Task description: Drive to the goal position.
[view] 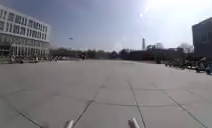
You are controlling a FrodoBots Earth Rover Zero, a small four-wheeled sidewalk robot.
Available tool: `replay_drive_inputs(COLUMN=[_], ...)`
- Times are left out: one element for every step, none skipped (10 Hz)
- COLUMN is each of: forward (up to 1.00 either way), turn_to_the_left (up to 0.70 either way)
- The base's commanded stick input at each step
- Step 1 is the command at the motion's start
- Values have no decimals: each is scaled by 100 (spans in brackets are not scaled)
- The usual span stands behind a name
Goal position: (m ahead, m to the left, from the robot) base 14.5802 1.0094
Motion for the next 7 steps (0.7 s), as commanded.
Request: replay_drive_inputs(forward=[100,100,100,100,100,100,100], turn_to_the_left=[-27,-27,-27,-27,-27,-27,-25])
